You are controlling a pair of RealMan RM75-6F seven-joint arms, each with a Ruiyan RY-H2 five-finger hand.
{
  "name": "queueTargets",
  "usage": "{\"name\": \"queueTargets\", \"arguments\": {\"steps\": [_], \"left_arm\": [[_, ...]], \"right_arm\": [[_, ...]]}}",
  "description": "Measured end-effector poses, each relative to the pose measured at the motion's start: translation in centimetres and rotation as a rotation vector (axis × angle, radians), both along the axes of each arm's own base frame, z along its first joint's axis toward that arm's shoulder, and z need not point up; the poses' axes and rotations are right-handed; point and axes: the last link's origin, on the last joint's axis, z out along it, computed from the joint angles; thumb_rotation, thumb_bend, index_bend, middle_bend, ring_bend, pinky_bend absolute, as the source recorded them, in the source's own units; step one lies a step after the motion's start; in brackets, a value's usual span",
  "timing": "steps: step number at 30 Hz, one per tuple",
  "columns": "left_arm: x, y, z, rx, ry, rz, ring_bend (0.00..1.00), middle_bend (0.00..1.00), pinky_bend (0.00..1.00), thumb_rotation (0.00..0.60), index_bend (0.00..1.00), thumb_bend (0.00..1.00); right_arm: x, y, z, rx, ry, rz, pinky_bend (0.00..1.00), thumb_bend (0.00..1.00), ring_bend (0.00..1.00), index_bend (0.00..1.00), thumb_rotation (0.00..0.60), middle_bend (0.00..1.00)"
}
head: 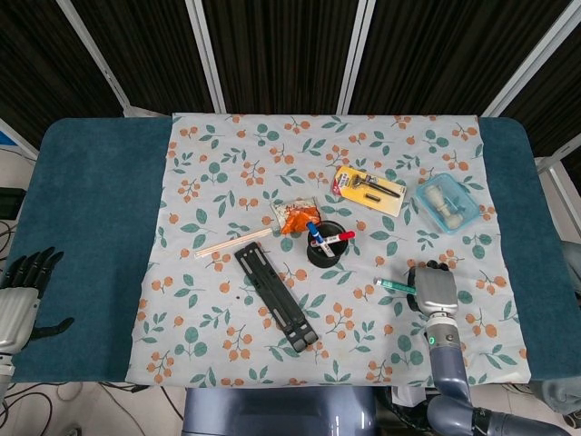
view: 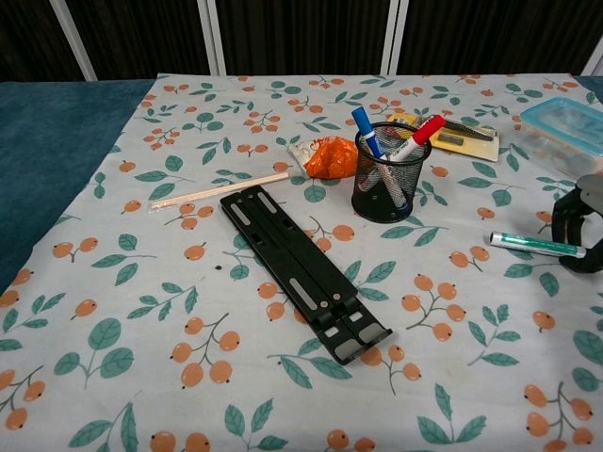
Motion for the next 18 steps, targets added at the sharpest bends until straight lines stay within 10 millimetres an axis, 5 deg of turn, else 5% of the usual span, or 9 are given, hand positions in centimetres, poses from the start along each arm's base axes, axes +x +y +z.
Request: {"name": "queueTargets", "arguments": {"steps": [18], "left_arm": [[0.1,0.0,0.0,0.001,-0.008,-0.006,0.00,0.00,0.00,0.600,0.00,0.03]], "right_arm": [[5.0,-0.4,5.3,-0.123,0.020,0.364,0.22,0.58,0.25,0.65,0.600,0.54]]}}
